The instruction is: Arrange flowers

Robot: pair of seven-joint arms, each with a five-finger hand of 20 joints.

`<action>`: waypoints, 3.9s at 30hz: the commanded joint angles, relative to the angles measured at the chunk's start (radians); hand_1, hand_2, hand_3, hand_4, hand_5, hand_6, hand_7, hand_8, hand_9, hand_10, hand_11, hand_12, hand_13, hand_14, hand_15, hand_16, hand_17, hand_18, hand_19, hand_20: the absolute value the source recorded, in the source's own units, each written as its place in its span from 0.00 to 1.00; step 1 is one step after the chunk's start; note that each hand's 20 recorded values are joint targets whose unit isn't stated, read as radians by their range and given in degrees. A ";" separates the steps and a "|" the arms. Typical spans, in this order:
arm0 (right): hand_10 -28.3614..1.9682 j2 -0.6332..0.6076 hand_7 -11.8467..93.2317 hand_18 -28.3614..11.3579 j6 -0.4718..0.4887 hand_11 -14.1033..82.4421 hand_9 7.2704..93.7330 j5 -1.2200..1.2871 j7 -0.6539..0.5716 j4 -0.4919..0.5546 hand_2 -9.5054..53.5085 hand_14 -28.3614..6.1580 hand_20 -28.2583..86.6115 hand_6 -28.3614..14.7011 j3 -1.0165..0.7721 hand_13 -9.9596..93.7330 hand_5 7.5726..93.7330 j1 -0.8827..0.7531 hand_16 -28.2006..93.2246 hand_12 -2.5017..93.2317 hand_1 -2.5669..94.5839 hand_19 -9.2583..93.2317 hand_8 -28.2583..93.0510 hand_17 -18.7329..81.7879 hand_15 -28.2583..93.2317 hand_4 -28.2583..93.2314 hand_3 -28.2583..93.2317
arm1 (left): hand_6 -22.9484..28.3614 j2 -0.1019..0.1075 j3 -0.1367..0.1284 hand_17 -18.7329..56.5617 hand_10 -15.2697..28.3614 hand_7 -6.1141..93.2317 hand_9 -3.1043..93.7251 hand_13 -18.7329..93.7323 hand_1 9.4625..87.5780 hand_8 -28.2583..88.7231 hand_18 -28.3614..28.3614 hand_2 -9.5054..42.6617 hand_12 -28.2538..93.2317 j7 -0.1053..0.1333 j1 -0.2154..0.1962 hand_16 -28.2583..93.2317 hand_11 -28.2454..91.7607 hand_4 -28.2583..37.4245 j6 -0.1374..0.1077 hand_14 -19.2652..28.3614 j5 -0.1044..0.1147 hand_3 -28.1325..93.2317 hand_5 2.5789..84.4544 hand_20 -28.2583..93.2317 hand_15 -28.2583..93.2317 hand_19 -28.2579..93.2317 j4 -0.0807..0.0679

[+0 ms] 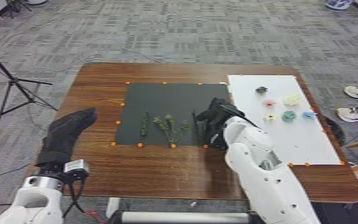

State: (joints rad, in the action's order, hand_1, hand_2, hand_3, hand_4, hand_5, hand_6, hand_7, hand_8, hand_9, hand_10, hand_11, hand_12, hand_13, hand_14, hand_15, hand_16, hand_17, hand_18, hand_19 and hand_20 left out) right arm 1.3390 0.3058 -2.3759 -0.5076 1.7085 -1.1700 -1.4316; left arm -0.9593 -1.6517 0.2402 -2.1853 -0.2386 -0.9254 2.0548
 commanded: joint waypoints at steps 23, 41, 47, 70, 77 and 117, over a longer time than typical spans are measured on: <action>0.44 -0.184 0.34 0.03 -0.009 0.36 0.88 0.509 0.228 0.276 0.30 0.49 0.70 0.53 -0.113 0.85 0.69 -0.128 0.55 0.25 0.26 0.94 0.19 0.57 0.76 0.15 0.79 | 0.51 -0.006 -0.004 0.31 0.65 0.22 0.52 0.48 0.19 0.19 0.66 0.11 0.35 0.005 -0.008 0.25 0.40 0.17 0.009 0.73 -0.003 0.81 0.57 0.35 0.34 0.25 0.007; 0.46 -0.199 0.35 0.00 0.181 0.24 0.66 0.412 0.426 0.173 0.42 0.46 0.74 0.50 -0.096 0.85 0.45 -0.175 0.51 0.13 0.22 0.95 0.19 0.56 0.80 0.15 0.82 | 0.51 -0.014 0.000 0.31 0.64 0.22 0.52 0.48 0.20 0.19 0.66 0.11 0.35 0.005 -0.005 0.25 0.40 0.17 0.011 0.73 -0.001 0.81 0.57 0.35 0.34 0.26 0.005; 0.49 -0.186 0.37 0.00 0.193 0.23 0.59 0.374 0.430 0.144 0.45 0.45 0.75 0.50 -0.078 0.85 0.38 -0.173 0.50 0.11 0.21 0.95 0.17 0.56 0.81 0.15 0.84 | 0.51 -0.015 0.000 0.31 0.64 0.22 0.52 0.48 0.19 0.18 0.66 0.11 0.35 0.005 -0.003 0.25 0.40 0.17 0.010 0.73 -0.002 0.81 0.57 0.35 0.34 0.26 0.004; 0.48 -0.216 0.35 0.00 0.221 0.23 0.61 0.355 0.406 0.175 0.41 0.45 0.75 0.49 -0.102 0.85 0.41 -0.191 0.50 0.11 0.19 0.95 0.18 0.56 0.82 0.15 0.84 | 0.51 -0.009 -0.001 0.31 0.65 0.23 0.52 0.48 0.19 0.18 0.66 0.11 0.35 -0.007 -0.005 0.25 0.40 0.17 0.018 0.73 -0.005 0.81 0.57 0.35 0.34 0.26 0.004; 0.47 -0.221 0.35 0.00 0.219 0.23 0.62 0.353 0.399 0.174 0.41 0.45 0.75 0.49 -0.107 0.85 0.43 -0.193 0.50 0.11 0.19 0.95 0.18 0.56 0.82 0.15 0.84 | 0.51 -0.007 0.000 0.31 0.65 0.22 0.52 0.48 0.19 0.18 0.66 0.11 0.35 -0.004 -0.005 0.25 0.40 0.17 0.017 0.73 -0.004 0.81 0.57 0.35 0.34 0.25 0.004; 0.40 -0.229 0.35 0.00 0.207 0.25 0.66 0.621 0.383 0.324 0.25 0.44 0.74 0.51 -0.251 0.81 0.49 -0.091 0.49 0.15 0.25 0.93 0.18 0.53 0.80 0.15 0.80 | 0.51 -0.011 0.006 0.31 0.65 0.22 0.52 0.48 0.20 0.19 0.66 0.11 0.35 0.003 -0.002 0.25 0.40 0.17 0.011 0.73 0.000 0.81 0.57 0.35 0.34 0.25 0.005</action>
State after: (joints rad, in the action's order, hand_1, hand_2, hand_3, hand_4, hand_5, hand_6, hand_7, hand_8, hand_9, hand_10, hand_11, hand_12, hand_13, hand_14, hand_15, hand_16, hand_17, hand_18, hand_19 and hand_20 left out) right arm 1.1540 0.5872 -1.6243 -0.2104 1.9580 -1.3406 -1.6020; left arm -0.9651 -1.6463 0.2428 -2.1802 -0.2325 -0.9257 2.0546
